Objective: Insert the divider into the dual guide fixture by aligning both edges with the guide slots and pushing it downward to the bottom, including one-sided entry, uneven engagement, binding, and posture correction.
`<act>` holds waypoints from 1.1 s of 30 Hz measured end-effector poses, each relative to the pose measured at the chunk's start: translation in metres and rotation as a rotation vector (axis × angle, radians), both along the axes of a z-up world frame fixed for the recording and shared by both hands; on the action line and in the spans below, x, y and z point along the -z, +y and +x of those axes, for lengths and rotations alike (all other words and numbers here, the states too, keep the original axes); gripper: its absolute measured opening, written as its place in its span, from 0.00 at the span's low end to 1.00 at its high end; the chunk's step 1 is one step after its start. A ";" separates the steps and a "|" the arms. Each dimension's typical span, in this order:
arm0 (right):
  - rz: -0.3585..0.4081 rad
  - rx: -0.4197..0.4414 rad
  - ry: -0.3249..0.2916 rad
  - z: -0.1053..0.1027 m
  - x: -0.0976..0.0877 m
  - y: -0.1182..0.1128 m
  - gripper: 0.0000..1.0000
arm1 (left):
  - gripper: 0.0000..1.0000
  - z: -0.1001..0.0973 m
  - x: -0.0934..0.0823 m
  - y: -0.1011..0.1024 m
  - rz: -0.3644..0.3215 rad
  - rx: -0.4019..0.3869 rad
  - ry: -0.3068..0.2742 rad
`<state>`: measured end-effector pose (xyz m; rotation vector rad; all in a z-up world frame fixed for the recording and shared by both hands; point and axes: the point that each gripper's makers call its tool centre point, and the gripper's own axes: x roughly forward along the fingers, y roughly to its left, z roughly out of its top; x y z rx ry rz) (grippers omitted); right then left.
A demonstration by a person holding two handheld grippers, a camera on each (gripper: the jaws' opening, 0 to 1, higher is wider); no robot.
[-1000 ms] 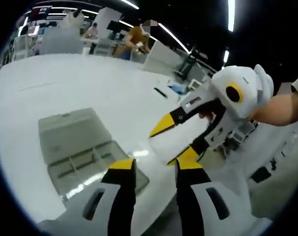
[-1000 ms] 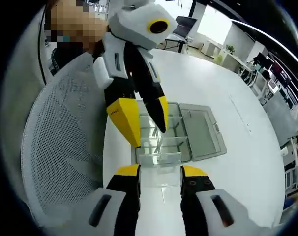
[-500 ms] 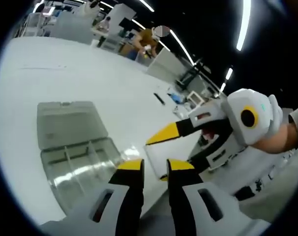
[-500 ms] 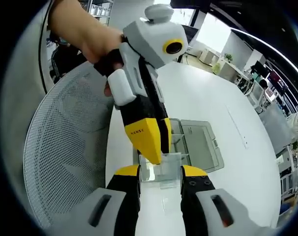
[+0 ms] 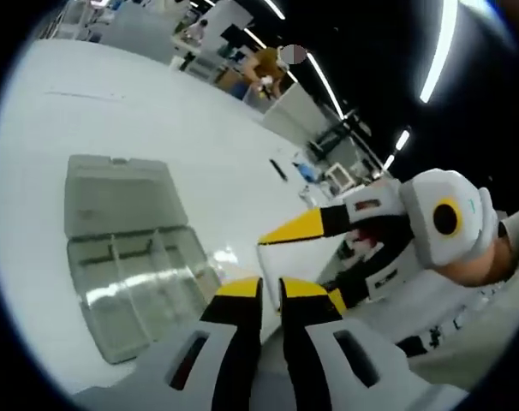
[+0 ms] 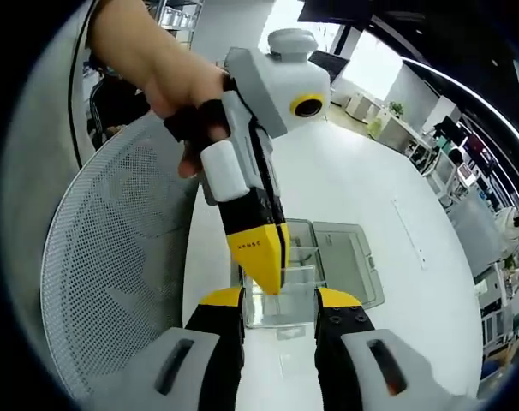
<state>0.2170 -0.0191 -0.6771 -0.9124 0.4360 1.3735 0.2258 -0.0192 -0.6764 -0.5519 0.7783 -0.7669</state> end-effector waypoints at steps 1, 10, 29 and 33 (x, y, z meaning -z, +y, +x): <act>0.001 -0.002 -0.001 0.000 -0.001 0.001 0.27 | 0.03 0.001 0.000 0.001 -0.009 -0.008 0.009; -0.006 -0.014 -0.020 -0.001 -0.001 0.002 0.27 | 0.01 0.001 0.000 0.000 -0.029 -0.013 0.038; -0.012 -0.021 -0.037 0.001 0.000 0.005 0.27 | 0.00 0.002 0.003 0.003 -0.063 -0.019 0.101; -0.014 -0.025 -0.042 0.002 0.000 0.006 0.28 | 0.00 0.003 0.003 0.004 -0.076 -0.031 0.119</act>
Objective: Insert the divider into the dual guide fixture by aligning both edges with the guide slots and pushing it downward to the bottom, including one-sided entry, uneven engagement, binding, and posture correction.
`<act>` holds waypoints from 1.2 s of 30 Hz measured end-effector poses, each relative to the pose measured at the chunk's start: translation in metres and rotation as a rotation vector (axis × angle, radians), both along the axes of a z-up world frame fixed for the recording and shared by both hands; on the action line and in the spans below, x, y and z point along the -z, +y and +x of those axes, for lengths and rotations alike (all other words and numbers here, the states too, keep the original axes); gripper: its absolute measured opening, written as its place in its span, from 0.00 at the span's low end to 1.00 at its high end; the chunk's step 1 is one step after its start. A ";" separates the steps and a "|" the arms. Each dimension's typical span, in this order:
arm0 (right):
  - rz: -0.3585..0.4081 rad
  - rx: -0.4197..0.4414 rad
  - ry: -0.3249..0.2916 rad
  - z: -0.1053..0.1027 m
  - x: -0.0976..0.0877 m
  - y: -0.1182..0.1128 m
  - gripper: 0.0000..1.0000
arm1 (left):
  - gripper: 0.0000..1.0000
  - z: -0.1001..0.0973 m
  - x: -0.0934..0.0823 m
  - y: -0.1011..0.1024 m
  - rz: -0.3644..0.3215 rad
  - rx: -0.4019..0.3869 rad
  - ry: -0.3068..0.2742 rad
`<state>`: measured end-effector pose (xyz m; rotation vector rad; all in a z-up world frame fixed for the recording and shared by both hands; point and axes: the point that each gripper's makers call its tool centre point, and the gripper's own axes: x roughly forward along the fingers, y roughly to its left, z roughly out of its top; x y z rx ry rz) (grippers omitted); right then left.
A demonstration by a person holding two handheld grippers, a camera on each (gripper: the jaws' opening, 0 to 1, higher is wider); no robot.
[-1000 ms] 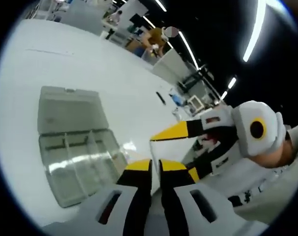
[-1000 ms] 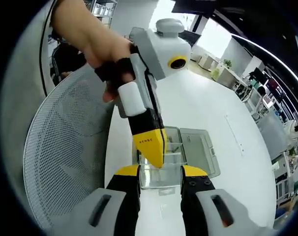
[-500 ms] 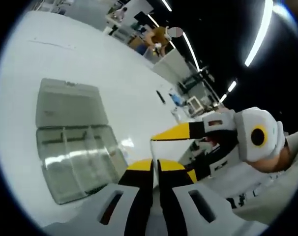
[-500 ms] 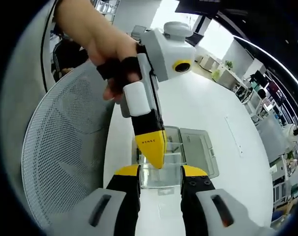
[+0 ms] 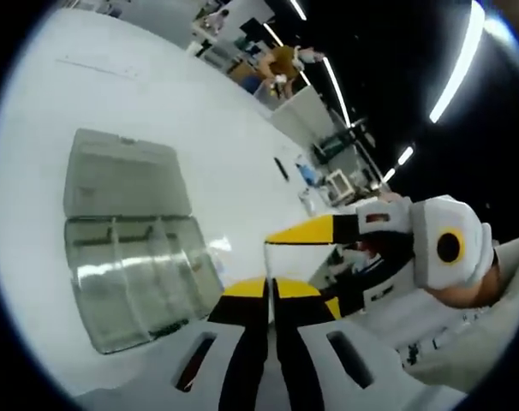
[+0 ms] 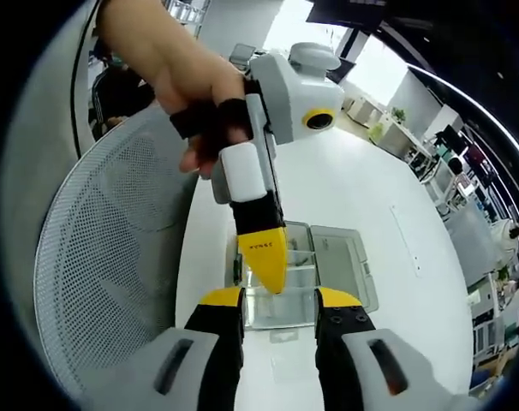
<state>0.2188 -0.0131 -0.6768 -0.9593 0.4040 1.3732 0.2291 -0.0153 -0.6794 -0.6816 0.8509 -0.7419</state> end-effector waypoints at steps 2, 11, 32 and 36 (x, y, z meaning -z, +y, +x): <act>-0.004 -0.006 -0.008 0.001 -0.001 0.001 0.28 | 0.00 0.001 0.000 0.001 -0.016 -0.009 0.011; -0.007 -0.015 -0.024 0.005 -0.002 -0.002 0.31 | 0.00 0.003 0.000 0.001 -0.028 -0.020 0.007; 0.032 0.016 0.067 0.008 -0.008 -0.012 0.22 | 0.00 -0.003 -0.002 0.000 0.089 0.123 -0.273; 0.032 0.015 0.086 0.010 -0.008 -0.014 0.20 | 0.00 -0.004 -0.003 0.000 0.111 0.150 -0.326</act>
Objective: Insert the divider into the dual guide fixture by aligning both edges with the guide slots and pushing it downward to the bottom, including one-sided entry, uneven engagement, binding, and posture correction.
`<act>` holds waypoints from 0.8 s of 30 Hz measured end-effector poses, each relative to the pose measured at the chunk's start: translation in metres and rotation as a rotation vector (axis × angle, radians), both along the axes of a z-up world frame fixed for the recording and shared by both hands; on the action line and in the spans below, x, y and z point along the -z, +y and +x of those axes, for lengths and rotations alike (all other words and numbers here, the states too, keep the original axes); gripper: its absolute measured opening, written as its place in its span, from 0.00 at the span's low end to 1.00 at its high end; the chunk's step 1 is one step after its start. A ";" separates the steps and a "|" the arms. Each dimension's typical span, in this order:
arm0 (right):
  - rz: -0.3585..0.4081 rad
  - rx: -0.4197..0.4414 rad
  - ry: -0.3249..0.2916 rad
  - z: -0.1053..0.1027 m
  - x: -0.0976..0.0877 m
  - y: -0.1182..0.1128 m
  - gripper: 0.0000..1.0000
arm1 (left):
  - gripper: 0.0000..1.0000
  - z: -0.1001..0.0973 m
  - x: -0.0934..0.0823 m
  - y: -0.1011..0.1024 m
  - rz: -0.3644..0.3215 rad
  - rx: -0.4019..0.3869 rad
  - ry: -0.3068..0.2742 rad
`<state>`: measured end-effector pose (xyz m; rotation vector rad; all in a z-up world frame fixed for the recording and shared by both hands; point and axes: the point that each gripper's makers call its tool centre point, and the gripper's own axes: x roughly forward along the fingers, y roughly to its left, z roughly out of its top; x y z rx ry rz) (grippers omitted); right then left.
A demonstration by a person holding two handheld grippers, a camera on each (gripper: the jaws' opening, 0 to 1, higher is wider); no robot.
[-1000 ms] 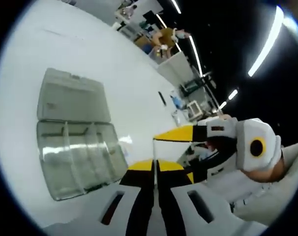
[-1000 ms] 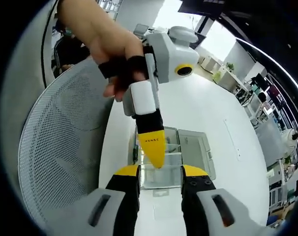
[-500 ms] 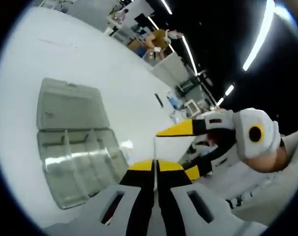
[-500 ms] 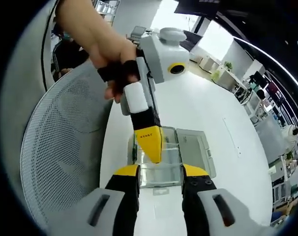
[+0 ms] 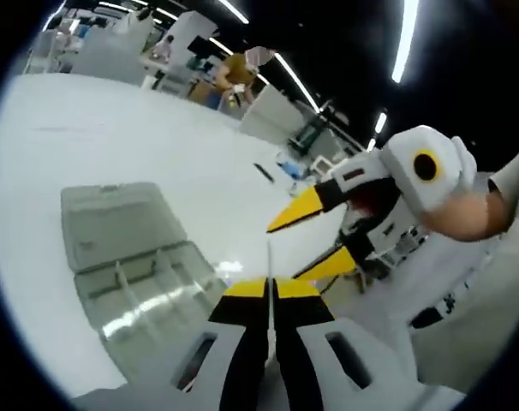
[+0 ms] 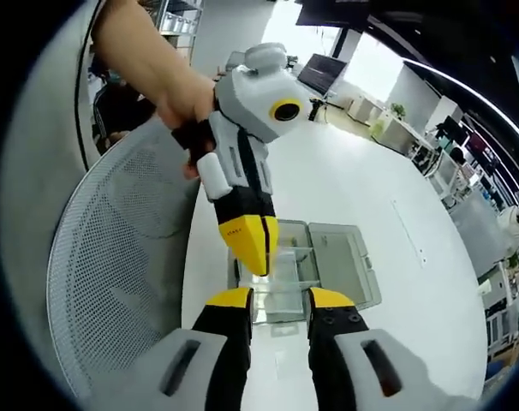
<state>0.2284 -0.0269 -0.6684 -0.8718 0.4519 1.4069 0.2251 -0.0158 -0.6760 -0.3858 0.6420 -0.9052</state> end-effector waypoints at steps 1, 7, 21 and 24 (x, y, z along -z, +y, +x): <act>-0.001 -0.004 0.004 0.000 0.000 0.000 0.20 | 0.00 0.000 0.000 0.000 0.011 0.008 -0.016; -0.012 -0.019 0.030 -0.001 0.002 -0.003 0.17 | 0.00 -0.004 0.000 -0.001 0.044 0.055 -0.083; -0.043 -0.067 0.062 -0.007 0.006 -0.004 0.10 | 0.00 -0.011 -0.002 -0.006 0.168 0.171 -0.260; -0.049 -0.086 0.073 -0.011 0.007 -0.003 0.10 | 0.00 -0.013 -0.004 -0.008 0.173 0.186 -0.280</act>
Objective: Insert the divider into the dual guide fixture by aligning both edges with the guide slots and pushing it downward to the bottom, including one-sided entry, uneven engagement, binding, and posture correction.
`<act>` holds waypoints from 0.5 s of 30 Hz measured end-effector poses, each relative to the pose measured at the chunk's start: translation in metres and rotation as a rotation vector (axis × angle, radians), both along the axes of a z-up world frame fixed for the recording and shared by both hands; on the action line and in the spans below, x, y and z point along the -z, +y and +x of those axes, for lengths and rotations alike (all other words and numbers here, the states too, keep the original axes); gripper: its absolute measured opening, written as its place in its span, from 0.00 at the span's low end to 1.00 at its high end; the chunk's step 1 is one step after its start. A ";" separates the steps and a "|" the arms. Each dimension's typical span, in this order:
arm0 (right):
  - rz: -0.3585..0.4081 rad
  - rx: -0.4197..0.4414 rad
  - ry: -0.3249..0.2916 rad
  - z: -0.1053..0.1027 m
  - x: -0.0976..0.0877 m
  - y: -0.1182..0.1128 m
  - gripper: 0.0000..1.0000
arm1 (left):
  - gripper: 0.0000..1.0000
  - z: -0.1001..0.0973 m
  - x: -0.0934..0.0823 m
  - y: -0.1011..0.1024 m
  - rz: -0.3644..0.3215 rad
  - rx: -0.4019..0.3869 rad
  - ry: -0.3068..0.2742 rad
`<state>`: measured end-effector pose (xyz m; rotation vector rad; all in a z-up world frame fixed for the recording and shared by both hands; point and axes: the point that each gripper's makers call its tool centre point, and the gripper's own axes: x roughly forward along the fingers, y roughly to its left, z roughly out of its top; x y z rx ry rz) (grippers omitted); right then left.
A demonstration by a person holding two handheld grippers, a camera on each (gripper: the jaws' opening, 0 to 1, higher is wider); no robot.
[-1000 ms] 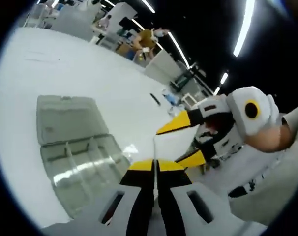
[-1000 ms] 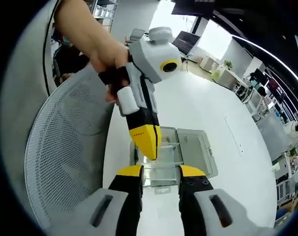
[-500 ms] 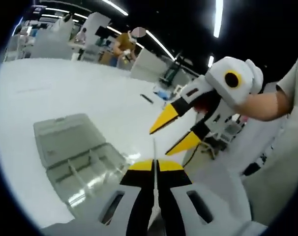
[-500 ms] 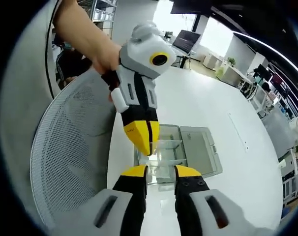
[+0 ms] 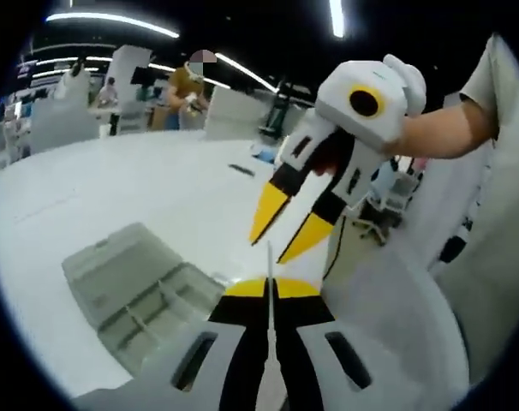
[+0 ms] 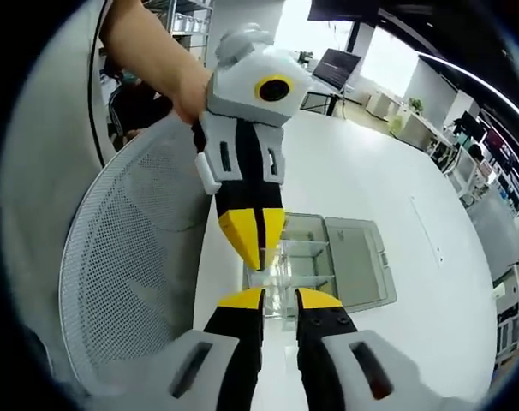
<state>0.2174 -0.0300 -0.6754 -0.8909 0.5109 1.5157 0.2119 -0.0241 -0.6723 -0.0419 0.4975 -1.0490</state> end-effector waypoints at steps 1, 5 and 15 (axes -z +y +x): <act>-0.001 0.000 0.003 -0.001 0.000 0.000 0.10 | 0.00 0.000 0.001 0.000 0.009 0.005 -0.007; -0.013 -0.021 0.011 -0.003 0.002 0.000 0.07 | 0.00 -0.002 0.001 -0.001 0.030 0.028 -0.035; -0.049 -0.076 0.051 -0.012 0.009 -0.002 0.02 | 0.00 -0.007 0.002 -0.004 0.099 0.095 -0.124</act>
